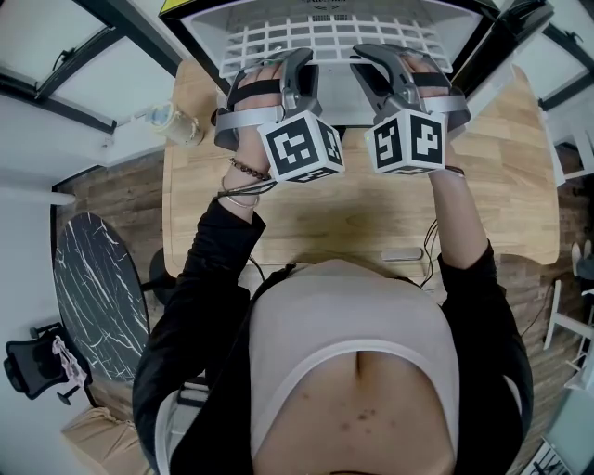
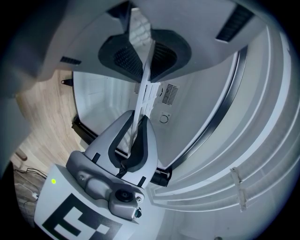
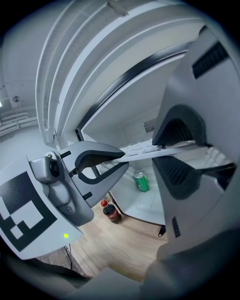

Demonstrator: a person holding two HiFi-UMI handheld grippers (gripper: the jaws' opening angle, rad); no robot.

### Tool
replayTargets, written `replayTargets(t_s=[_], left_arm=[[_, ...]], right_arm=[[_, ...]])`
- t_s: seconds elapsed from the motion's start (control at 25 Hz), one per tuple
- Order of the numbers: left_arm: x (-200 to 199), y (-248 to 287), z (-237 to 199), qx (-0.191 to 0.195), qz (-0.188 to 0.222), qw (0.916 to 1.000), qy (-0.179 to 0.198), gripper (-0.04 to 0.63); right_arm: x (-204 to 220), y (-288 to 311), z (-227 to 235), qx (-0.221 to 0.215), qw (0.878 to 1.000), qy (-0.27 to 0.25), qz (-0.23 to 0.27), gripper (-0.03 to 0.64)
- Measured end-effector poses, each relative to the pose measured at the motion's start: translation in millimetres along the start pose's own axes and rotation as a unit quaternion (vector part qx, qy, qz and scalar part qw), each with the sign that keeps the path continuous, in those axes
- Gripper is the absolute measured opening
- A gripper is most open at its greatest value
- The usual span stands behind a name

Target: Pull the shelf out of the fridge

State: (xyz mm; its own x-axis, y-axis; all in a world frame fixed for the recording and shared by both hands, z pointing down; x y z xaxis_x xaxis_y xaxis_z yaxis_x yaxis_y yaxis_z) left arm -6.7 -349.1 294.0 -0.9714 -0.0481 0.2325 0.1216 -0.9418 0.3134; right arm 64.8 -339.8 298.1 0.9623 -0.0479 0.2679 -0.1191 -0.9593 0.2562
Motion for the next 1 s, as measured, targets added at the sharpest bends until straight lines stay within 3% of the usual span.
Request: replayTargets(t_s=[1.0], left_arm=[[0.7, -17.7, 5.3, 0.007, -0.013, 0.9999, 0.000, 0.053]], right_arm=[[-3.0, -20.0, -5.1, -0.012, 1.000, -0.001, 0.012, 0.084]])
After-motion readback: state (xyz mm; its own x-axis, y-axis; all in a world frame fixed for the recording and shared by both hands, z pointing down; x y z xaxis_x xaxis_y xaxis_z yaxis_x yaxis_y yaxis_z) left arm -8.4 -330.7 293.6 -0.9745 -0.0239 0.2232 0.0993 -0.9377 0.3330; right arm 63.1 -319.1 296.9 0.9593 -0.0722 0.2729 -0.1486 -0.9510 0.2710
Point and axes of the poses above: the fingertips, and each gripper's own axes: y forward along the fingers, z to its right, x out of its underside, the point moved 4 cm from there along -y, backward along the fingers, and after that the axes turned 14 degrees about -z, right-handed, at the moved point
